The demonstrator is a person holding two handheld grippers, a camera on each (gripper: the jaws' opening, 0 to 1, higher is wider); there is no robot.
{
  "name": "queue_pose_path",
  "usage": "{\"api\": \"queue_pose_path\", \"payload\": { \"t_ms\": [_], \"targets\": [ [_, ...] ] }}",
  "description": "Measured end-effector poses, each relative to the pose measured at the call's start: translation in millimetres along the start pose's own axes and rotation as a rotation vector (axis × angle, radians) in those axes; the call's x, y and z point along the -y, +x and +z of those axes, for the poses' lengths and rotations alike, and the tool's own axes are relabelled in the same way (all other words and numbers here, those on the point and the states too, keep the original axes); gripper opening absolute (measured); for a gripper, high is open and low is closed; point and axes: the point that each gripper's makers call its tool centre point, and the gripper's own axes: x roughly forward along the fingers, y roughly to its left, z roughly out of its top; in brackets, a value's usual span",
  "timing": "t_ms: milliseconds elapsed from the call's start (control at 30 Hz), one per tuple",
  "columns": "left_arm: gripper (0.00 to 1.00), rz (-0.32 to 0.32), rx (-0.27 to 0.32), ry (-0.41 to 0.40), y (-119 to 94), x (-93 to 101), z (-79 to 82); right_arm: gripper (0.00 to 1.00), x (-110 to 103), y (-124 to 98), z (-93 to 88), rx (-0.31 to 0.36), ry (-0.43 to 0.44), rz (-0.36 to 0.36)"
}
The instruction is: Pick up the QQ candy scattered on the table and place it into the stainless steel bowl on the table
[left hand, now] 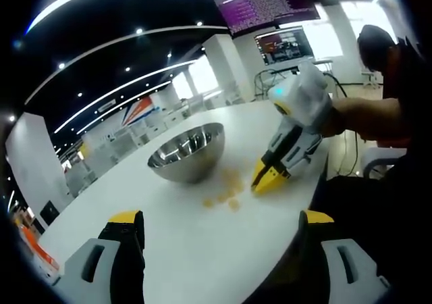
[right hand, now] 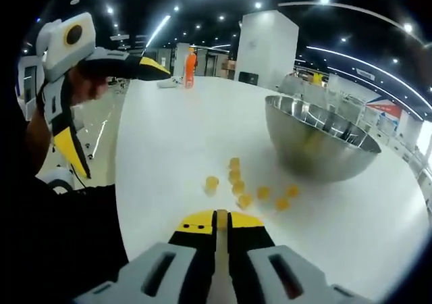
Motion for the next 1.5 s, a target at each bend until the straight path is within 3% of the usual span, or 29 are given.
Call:
{"api": "queue_pose_path", "payload": {
  "t_ms": [333, 600, 833, 1500],
  "targets": [
    [0.95, 0.003, -0.002, 0.0, 0, -2.0, -1.6, 0.05, -3, -14, 13.9, 0.023, -0.022, -0.007],
    [0.95, 0.007, -0.002, 0.001, -1, -2.4, -0.7, 0.05, -3, -31, 40.8, 0.071, -0.038, -0.017],
    [0.95, 0.006, -0.005, 0.002, 0, -2.1, -0.8, 0.05, -9, -36, 51.5, 0.088, -0.071, -0.01],
    [0.94, 0.005, -0.005, 0.003, 1, -1.0, -1.5, 0.05, -34, -86, 118.8, 0.247, -0.107, 0.019]
  ]
}}
